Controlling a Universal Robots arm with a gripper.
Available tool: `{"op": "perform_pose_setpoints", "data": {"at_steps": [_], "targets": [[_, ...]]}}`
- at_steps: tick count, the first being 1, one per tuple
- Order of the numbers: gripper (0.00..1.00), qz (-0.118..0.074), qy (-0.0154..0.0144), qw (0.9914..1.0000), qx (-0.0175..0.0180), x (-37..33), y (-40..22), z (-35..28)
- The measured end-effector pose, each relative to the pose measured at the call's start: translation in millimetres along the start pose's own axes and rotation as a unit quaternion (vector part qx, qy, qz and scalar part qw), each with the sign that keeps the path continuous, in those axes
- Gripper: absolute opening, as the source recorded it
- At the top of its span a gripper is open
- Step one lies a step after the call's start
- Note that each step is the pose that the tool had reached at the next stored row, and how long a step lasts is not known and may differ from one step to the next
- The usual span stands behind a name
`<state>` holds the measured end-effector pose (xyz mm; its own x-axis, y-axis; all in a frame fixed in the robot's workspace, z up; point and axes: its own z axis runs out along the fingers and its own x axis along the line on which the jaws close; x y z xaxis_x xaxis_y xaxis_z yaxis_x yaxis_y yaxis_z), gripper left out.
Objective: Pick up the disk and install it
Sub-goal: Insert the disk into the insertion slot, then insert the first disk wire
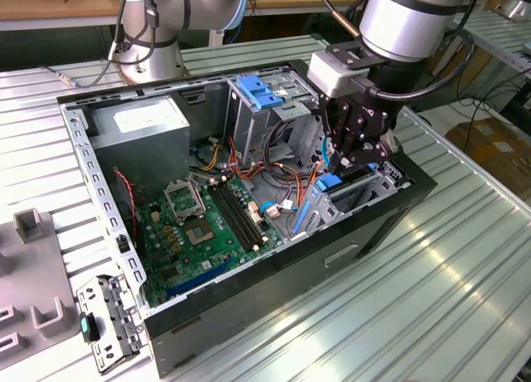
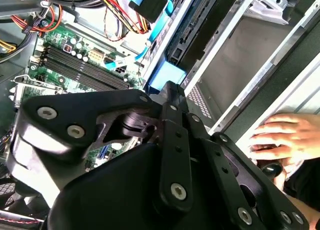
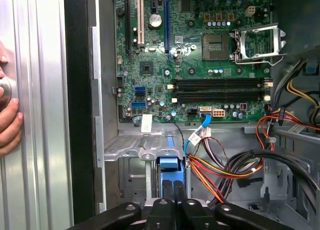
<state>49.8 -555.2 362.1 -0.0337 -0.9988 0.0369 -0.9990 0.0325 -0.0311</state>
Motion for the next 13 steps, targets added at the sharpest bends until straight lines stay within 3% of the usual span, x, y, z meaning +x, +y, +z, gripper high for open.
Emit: {"op": "perform_pose_setpoints", "data": {"at_steps": [5, 7, 13], "targets": [[0.11, 0.000, 0.0006, 1.00000, 0.0000, 0.0, 0.0, 0.0], [0.11, 0.000, 0.0034, 0.99999, 0.0001, 0.0, 0.0, 0.0], [0.11, 0.000, 0.0039, 0.99999, 0.0001, 0.0, 0.0, 0.0]]}}
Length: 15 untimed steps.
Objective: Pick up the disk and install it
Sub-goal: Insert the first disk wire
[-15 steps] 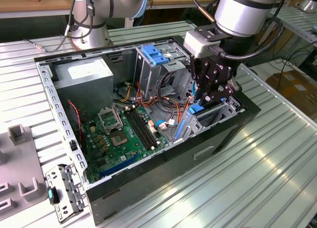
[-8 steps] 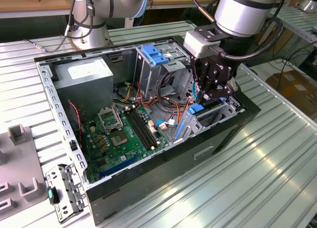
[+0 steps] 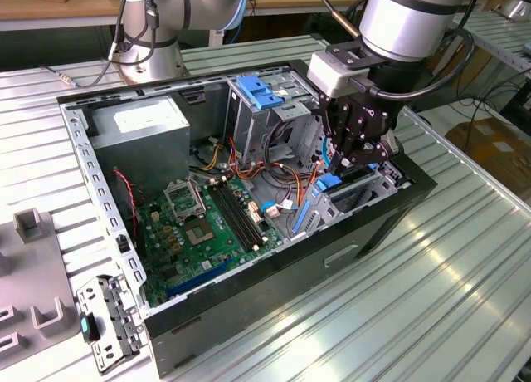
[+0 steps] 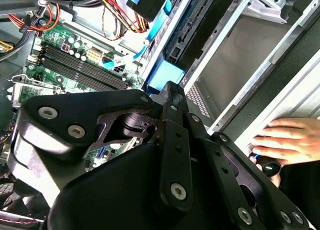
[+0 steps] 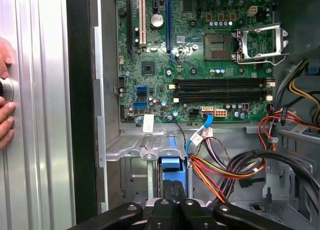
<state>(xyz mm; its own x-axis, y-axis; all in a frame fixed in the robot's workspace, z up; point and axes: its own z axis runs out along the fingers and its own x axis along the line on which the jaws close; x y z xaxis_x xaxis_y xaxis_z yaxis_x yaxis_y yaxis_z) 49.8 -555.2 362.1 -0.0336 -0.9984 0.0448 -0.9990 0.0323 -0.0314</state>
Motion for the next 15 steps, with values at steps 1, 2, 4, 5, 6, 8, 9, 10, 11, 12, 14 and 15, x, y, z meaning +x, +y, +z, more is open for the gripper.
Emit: {"op": "perform_pose_setpoints", "data": {"at_steps": [1, 2, 4, 5, 6, 8, 9, 10, 11, 12, 14, 15], "targets": [[0.11, 0.000, 0.0001, 1.00000, 0.0000, 0.0, 0.0, 0.0], [0.11, 0.000, 0.0002, 1.00000, 0.0000, 0.0, 0.0, 0.0], [0.11, 0.000, 0.0002, 1.00000, 0.0000, 0.0, -0.1, 0.0], [0.11, -0.001, 0.0002, 1.00000, 0.0001, -0.1, -0.9, 0.0], [0.11, -0.003, 0.0002, 0.99999, 0.0001, -0.1, -2.0, 0.0], [0.11, -0.011, -0.0002, 0.99994, 0.0005, -0.2, -6.6, 0.4], [0.11, -0.014, -0.0003, 0.99990, 0.0006, -0.3, -9.2, 0.6], [0.11, -0.017, -0.0003, 0.99986, 0.0007, -0.5, -13.6, 0.7], [0.11, -0.019, -0.0004, 0.99983, 0.0008, -0.7, -18.4, 1.0], [0.11, -0.019, -0.0004, 0.99981, 0.0008, -0.8, -21.2, 1.2], [0.11, -0.020, -0.0004, 0.99980, 0.0009, -0.9, -25.4, 1.3], [0.11, -0.020, -0.0004, 0.99980, 0.0008, -0.9, -25.4, 1.3]]}}
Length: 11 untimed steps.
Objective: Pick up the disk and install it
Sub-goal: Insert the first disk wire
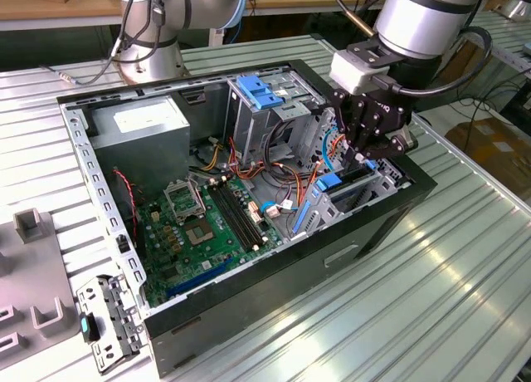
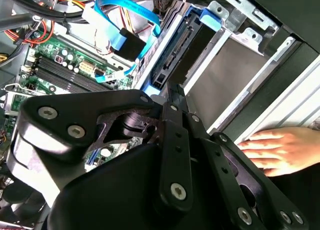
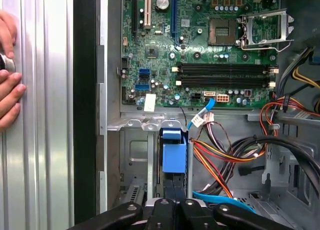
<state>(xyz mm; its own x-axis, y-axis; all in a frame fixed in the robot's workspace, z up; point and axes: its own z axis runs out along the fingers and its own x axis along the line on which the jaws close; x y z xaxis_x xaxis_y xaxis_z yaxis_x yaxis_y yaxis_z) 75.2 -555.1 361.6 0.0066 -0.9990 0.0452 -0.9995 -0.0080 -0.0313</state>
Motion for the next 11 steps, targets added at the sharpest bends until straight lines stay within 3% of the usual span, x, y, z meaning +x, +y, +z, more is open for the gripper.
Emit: {"op": "perform_pose_setpoints", "data": {"at_steps": [6, 11], "targets": [[0.11, -0.001, 0.0000, 1.00000, 0.0000, 0.1, -0.1, -0.3], [0.11, -0.013, -0.0003, 0.99992, 0.0006, 0.4, -0.4, -8.5]]}}
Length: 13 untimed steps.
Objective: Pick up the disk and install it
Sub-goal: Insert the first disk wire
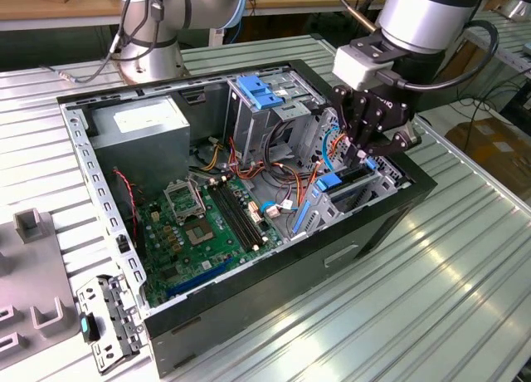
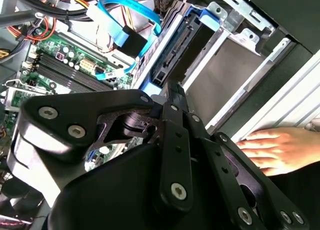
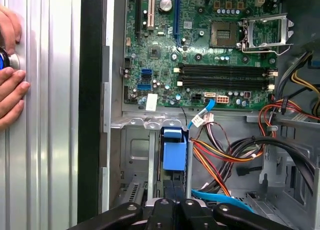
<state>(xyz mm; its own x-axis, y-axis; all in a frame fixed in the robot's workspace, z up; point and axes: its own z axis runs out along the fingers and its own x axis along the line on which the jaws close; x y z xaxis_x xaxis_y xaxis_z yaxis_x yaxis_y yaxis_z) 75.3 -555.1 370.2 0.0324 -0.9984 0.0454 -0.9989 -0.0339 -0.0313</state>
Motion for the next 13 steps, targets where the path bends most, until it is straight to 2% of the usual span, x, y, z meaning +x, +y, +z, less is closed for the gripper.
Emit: {"op": "perform_pose_setpoints", "data": {"at_steps": [2, 4, 9, 13], "targets": [[0.11, -0.004, -0.0002, 0.99999, 0.0002, 0.0, -0.2, -0.8], [0.11, -0.007, -0.0002, 0.99998, 0.0003, -0.1, -3.0, -0.8], [0.11, -0.014, -0.0005, 0.99990, 0.0006, -1.4, -14.0, -0.5], [0.11, -0.025, -0.0007, 0.99969, 0.0011, -1.5, -16.5, -0.6]]}}
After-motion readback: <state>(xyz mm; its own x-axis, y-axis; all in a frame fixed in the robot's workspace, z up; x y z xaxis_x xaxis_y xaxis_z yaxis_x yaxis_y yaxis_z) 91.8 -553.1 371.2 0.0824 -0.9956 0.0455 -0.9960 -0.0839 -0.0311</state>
